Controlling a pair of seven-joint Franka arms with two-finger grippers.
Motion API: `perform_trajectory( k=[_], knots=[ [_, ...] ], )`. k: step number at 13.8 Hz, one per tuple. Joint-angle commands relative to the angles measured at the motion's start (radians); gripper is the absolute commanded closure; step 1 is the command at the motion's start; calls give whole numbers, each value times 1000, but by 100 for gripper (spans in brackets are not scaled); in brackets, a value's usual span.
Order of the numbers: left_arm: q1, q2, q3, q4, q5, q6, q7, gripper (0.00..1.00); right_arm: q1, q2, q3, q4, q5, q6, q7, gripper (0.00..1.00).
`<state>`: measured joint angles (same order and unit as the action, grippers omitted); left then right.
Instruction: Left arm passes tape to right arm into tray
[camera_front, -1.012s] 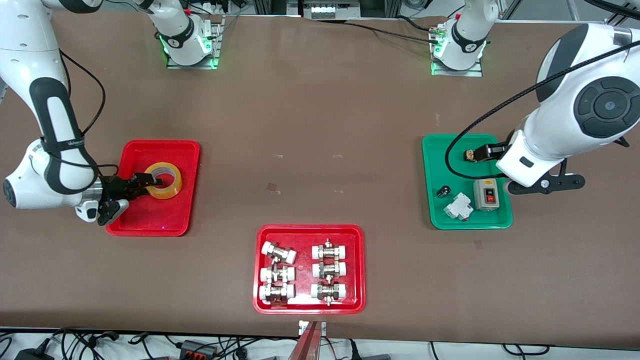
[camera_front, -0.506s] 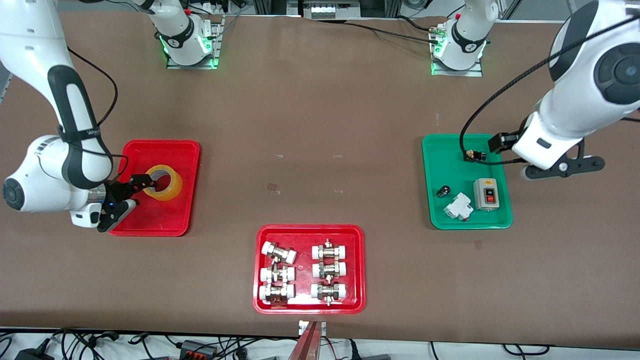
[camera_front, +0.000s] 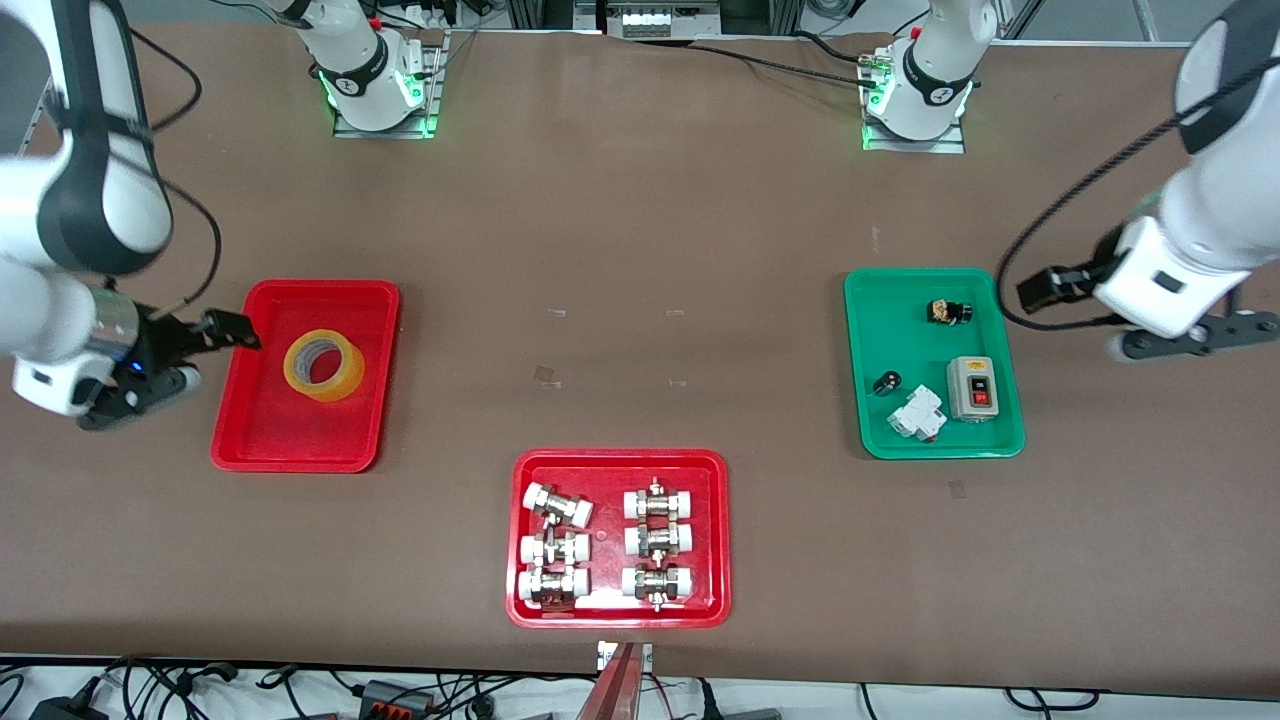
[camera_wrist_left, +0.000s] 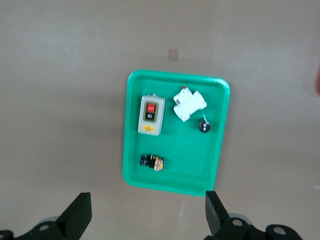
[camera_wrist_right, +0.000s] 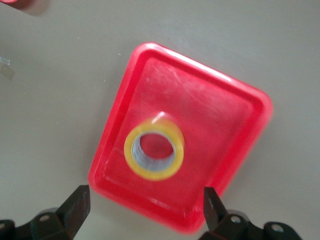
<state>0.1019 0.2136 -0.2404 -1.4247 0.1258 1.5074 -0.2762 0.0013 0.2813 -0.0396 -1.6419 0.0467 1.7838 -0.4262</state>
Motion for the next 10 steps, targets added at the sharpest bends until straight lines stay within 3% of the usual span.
perform_trajectory(
  k=[1, 5, 10],
  knots=[
    [-103, -83, 109, -28, -55, -45, 77, 0, 32, -106, -3, -15, -54, -91, 166, 0],
    [-102, -155, 104, -124, -60, -29, 89, 0, 32, -157, 0, 81, -51, -208, 427, 0],
    [-77, -180, 113, -142, -74, -35, 130, 0, 51, -332, 1, 16, -53, -195, 510, 0]
  ],
)
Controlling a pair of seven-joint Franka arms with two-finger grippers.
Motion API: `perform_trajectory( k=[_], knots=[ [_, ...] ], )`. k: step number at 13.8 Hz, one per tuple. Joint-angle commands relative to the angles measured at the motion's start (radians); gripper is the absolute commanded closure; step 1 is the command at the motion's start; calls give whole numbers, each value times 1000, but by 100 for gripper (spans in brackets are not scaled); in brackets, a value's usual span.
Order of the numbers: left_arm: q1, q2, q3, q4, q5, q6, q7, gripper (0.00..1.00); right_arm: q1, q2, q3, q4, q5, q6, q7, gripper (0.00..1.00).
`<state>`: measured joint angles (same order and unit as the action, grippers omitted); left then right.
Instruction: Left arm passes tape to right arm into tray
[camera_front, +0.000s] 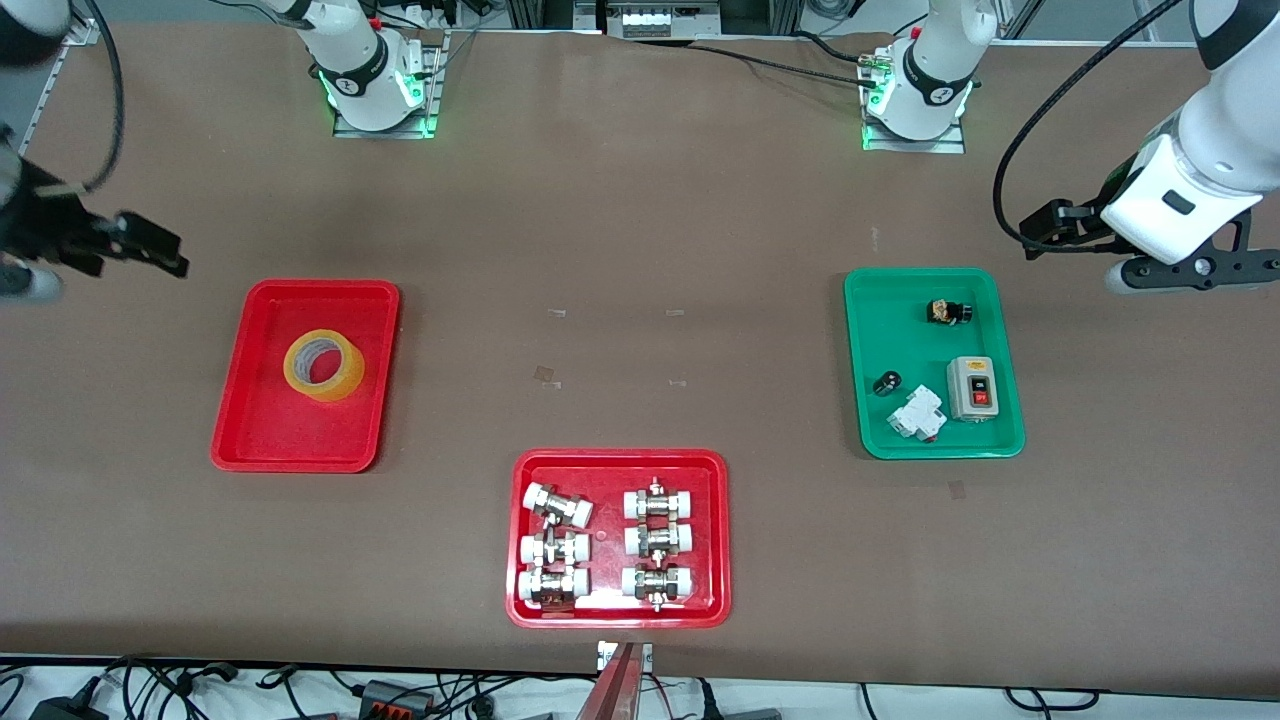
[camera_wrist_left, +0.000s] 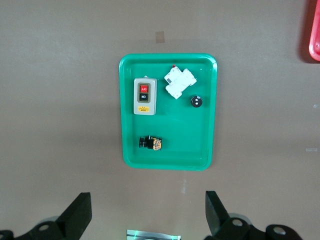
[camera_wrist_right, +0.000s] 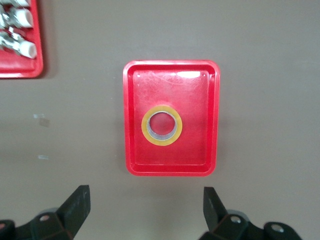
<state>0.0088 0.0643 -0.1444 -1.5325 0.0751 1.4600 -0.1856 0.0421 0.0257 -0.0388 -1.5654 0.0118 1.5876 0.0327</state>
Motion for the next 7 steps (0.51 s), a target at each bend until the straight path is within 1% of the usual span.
perform_trajectory(
  k=[1, 6, 7],
  knots=[
    [28, -31, 17, -32, -23, 13, 41, 0, 9, -85, 0, -71, -18, 3, 61, 0],
    [25, -21, 8, -23, -32, 45, 32, 0, 1, -43, -1, 7, -18, -12, 35, 0],
    [25, -21, 8, -23, -32, 45, 31, 0, -2, -26, -1, 42, -13, -18, 35, 0]
  ],
)
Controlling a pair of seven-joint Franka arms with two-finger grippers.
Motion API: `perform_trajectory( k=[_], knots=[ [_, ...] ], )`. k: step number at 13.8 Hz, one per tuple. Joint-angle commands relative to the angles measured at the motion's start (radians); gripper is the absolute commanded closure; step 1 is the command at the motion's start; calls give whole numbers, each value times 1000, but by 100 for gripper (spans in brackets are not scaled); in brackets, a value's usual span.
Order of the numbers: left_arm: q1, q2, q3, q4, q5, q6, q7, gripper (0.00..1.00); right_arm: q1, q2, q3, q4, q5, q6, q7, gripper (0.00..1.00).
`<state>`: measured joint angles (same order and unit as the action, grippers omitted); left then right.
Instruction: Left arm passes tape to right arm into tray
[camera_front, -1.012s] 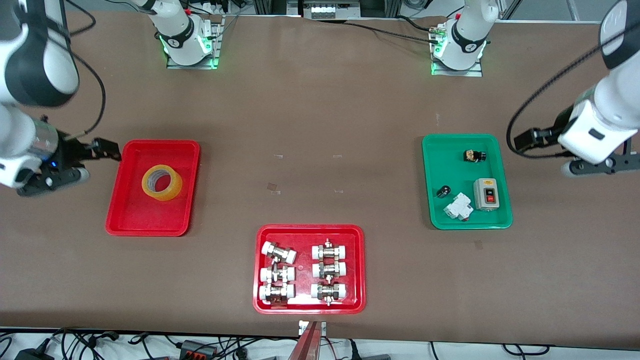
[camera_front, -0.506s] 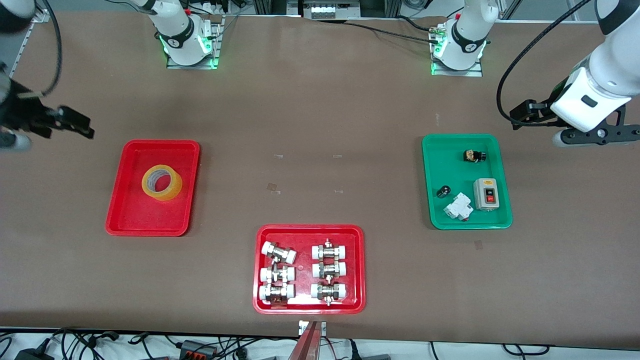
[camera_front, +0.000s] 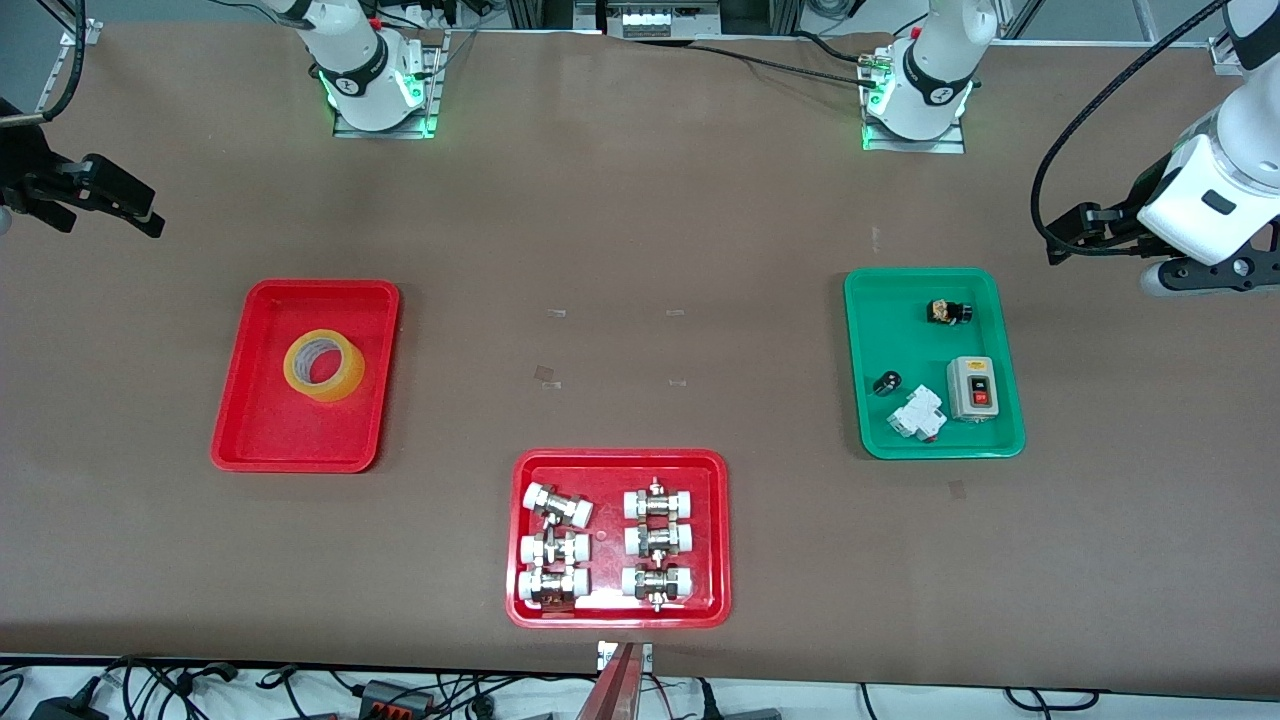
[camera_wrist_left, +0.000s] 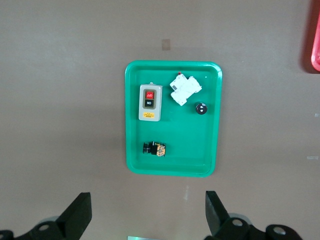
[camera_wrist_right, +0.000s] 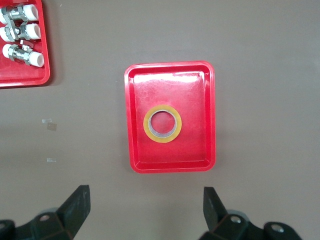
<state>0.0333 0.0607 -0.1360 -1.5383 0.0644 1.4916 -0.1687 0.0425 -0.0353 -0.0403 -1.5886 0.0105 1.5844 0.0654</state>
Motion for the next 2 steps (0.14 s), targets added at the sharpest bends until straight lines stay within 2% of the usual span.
perform_trajectory(
  k=[1, 2],
  knots=[
    [0, -18, 0, -17, -21, 15, 15, 0, -4, 52, -1, 85, -7, -26, 4, 0],
    [0, -18, 0, -17, -21, 13, 21, 0, -6, 60, -1, 90, -6, -29, 4, 0]
  ],
)
